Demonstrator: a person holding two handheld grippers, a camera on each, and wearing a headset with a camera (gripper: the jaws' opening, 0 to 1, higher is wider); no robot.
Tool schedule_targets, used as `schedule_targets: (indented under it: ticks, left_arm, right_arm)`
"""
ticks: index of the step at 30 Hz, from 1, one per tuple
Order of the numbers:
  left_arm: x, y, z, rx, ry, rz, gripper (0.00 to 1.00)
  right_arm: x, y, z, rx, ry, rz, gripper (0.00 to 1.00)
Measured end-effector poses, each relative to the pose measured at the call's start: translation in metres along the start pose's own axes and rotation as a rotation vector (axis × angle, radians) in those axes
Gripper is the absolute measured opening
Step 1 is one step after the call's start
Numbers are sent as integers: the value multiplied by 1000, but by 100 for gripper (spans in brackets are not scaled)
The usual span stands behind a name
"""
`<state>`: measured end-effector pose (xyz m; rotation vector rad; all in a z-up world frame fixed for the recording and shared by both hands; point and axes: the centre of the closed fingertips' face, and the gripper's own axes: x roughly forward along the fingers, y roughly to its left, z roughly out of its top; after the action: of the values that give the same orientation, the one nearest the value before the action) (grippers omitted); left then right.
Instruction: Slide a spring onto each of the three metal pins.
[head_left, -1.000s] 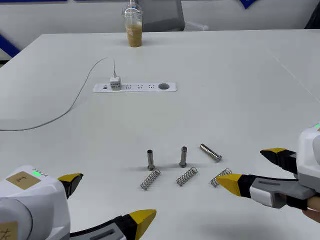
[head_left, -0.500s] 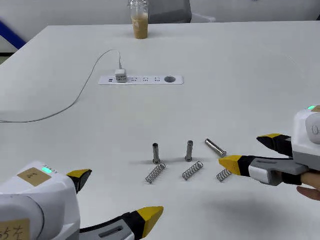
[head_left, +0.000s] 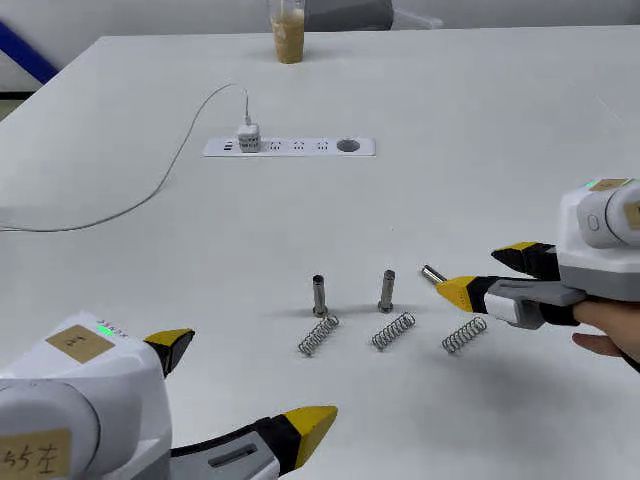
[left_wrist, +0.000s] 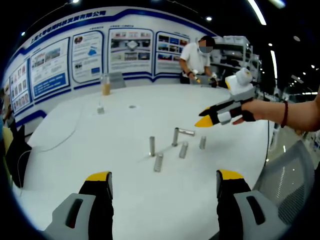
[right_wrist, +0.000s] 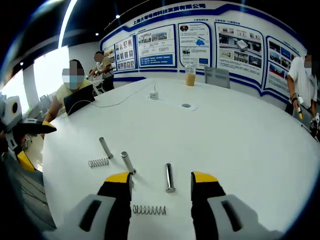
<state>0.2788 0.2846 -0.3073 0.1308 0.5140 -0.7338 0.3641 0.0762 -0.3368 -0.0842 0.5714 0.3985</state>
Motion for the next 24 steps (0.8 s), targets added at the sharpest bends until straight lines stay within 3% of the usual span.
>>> schedule_targets:
  ticks: [24]
  left_arm:
    - [6,-7,-3,12,11,-17,85]
  right_arm:
    - [58,-5,-13,-17,92,45,26]
